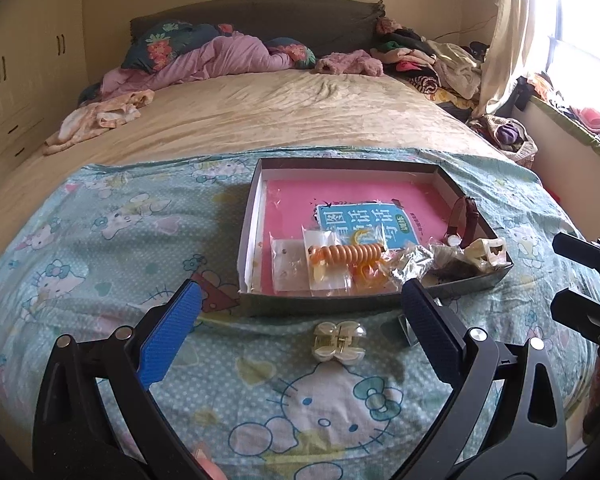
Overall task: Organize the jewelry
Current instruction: 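Withdraw both tools and move them over the white claw clip and bead box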
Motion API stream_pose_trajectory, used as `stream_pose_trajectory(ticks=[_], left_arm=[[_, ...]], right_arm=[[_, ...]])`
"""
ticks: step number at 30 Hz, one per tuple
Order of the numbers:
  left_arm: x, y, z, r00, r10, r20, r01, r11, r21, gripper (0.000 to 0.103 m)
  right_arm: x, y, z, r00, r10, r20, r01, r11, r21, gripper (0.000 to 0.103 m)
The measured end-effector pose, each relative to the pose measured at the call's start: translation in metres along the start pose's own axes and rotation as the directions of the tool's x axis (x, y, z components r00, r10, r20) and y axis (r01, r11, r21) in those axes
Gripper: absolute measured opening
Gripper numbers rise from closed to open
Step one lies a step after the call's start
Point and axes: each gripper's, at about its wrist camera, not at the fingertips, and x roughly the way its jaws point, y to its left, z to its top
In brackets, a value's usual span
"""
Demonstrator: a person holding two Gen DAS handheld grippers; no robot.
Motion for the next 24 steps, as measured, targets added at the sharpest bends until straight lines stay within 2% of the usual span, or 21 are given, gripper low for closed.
stream_pose_trajectory(ticks=[13,19,24], left_arm=[[0.008,0.021,-0.026,0.998,0.043,-0.049,-0.043,0.999,0.001,0.093],[0.021,0.021,-0.036,0.995,0.034,-0.09,-0.034,0.999,0.005,0.093],[0.035,0.011,-0.041,0.991,-0.009,-0.131,0.013,0.999,0.033,0.093]], right_arm=[[0.026,0.02,-0.015,0.998,0.022,-0.067,-0.023,1.0,-0.009,0.098],[0.04,0.017,-0.024,0.994,0.01,-0.109,-0.01,1.0,-0.002,0.098],[0.053,0.012,-0.034,0.99,-0.006,-0.14,0.008,1.0,0.012,0.098]])
